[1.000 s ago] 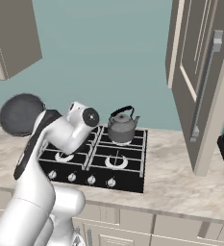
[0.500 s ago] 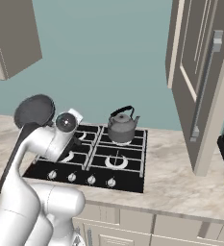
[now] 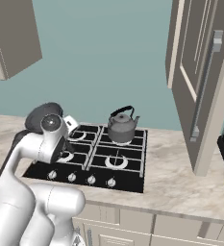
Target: Pick the pan from the cabinet and place it on the stove. Then turn on the stove burner for the pan.
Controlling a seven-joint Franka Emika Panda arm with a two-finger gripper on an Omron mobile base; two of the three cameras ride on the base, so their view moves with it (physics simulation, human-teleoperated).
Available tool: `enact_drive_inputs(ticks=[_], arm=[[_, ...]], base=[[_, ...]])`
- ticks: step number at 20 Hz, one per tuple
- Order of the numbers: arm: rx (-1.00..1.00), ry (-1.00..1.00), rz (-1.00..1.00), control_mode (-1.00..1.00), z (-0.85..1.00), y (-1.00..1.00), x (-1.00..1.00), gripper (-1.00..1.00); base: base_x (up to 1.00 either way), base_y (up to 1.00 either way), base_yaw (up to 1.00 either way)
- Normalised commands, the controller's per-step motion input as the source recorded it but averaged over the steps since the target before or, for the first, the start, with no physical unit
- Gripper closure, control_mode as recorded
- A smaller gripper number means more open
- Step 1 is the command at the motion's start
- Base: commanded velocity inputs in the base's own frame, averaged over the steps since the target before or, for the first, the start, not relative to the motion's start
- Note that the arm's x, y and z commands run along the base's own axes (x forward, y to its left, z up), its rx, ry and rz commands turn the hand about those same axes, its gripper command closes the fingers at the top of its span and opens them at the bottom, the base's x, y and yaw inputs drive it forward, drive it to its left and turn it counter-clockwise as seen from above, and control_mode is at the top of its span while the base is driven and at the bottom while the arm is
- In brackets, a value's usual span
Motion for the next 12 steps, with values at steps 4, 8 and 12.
enact_drive_inputs(ticks=[4,8,12], arm=[[0.0,0.2,0.0,-1.0,-0.32,0.0,0.3,1.0],[0.0,0.19,0.0,-1.0,-0.21,0.0,0.32,1.0],[0.0,0.22,-0.02,-1.0,-0.05,0.0,0.3,1.0]], base=[[0.0,0.0,0.0],[0.0,0.0,0.0],[0.0,0.0,0.0]])
